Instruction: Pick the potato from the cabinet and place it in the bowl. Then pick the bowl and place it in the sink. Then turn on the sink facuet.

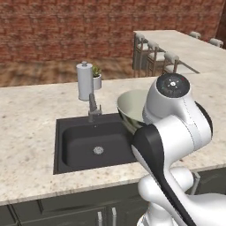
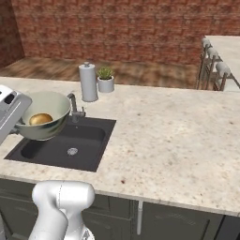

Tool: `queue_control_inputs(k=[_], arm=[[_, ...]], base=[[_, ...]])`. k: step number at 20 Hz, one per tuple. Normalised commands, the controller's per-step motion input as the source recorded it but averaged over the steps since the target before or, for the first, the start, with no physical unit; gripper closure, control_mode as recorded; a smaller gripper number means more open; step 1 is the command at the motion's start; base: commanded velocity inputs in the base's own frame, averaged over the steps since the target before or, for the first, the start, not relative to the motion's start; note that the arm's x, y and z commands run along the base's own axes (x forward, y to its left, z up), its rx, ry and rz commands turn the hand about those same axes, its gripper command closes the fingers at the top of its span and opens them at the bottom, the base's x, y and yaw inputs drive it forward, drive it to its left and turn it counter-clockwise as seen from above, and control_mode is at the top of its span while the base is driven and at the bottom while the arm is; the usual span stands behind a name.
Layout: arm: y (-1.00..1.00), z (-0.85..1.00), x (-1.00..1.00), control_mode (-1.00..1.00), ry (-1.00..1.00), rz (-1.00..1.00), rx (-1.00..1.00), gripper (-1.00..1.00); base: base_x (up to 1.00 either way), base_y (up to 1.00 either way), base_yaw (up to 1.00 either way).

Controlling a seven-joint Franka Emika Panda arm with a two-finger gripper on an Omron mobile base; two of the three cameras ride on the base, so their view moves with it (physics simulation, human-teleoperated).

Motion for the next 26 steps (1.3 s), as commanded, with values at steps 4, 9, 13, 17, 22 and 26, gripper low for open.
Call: queue_control_inputs(k=[4, 9, 13, 17, 22, 26], arm=[[0.0, 0.0, 0.0, 1.0, 0.0, 0.0, 0.0, 1.0], [-0.05, 0.0, 0.0, -1.0, 0.0, 0.02, 0.0, 1.0], [-0.45, -0.2, 0.1, -1.0, 0.08, 0.32, 0.05, 1.0], [-0.44, -0.47, 0.53, -1.0, 0.09, 0.55, 0.0, 1.0], [-0.35, -0.47, 0.57, -1.0, 0.0, 0.61, 0.0, 1.0], [-0.36, -0.39, 0.49, -1.0, 0.0, 0.62, 0.0, 1.0]], base=[[0.14, -0.02, 0.0], [0.04, -0.03, 0.01], [0.0, 0.0, 0.0], [0.0, 0.0, 0.0], [0.0, 0.0, 0.0], [0.0, 0.0, 0.0]])
